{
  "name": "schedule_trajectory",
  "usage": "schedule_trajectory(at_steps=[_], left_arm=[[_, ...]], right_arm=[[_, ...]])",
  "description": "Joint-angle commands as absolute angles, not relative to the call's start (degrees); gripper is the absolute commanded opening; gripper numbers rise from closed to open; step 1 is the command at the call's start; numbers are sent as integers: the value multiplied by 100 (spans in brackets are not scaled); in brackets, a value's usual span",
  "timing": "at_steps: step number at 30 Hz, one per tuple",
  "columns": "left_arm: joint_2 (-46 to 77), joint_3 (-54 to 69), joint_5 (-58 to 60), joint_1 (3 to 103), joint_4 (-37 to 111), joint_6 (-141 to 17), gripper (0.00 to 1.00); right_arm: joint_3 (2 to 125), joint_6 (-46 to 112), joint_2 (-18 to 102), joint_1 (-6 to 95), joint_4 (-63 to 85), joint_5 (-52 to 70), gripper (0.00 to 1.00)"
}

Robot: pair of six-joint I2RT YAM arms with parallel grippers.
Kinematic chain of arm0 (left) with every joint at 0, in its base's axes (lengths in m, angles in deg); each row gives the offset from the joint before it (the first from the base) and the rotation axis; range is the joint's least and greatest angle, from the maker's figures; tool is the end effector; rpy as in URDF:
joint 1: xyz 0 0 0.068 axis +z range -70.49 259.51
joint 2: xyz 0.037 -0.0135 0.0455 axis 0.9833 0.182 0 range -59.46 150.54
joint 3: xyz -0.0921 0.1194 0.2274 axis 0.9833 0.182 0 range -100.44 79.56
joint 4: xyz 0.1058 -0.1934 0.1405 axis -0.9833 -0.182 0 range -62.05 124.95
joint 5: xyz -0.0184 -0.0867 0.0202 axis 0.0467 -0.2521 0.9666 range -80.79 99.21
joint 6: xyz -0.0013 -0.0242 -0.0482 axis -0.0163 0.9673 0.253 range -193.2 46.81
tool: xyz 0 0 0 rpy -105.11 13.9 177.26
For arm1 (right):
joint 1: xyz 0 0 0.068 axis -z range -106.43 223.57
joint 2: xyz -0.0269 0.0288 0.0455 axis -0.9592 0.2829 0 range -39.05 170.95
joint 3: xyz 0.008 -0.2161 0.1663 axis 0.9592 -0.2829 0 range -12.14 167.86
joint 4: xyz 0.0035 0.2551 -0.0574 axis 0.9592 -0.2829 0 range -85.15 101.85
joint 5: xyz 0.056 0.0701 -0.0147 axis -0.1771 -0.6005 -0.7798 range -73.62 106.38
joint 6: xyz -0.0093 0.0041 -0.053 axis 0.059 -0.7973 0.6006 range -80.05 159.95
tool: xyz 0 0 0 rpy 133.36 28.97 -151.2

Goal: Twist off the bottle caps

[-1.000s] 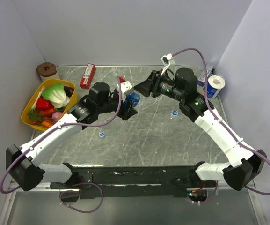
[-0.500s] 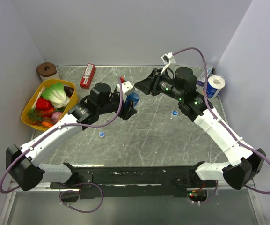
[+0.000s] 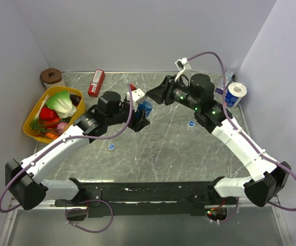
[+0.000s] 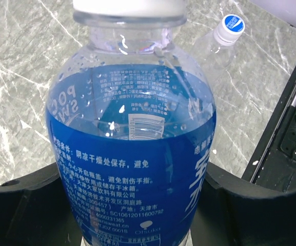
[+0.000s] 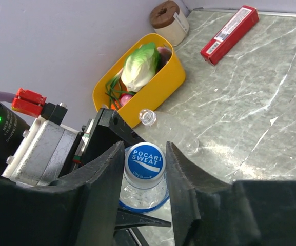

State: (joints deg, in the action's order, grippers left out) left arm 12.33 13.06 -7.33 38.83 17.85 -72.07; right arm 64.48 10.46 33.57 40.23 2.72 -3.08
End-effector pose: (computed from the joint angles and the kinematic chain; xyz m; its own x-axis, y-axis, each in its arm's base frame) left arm 0.2110 -0.1946 0.3602 -0.3049 0.2373 -0.9223 0.8186 0.5602 -0.1265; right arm 0.2345 0.1686 0.4328 -0.4566 0.2553 -0.8522 -0.6555 0.5511 0.5163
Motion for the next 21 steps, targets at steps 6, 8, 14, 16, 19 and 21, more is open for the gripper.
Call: schedule_trajectory(at_steps=[6,8,14,16,19,21], left_arm=[[1006,1179,-688,3856,2080,-7144,40],[998,1179,-679,3847,2054,-7161,40],[989,1214,-810,3855,2089,-7152,40],[971,1241,-1091,3855,2150,-7126,40],[875,1302,-1679,3856,2256,-7117,39],[805,1337,-2100,3890,2370,-7152,40]], right_arm=[[6688,1104,3460,3903,359,-401,43],[6635,1095,3408,3911,429,-374,37],[6556,1104,3320,3912,525,-313,21],[6460,1095,3276,3911,648,-330,14],[6232,1156,3197,3912,1017,-514,5],[6161,1296,3127,3920,1158,-724,3]])
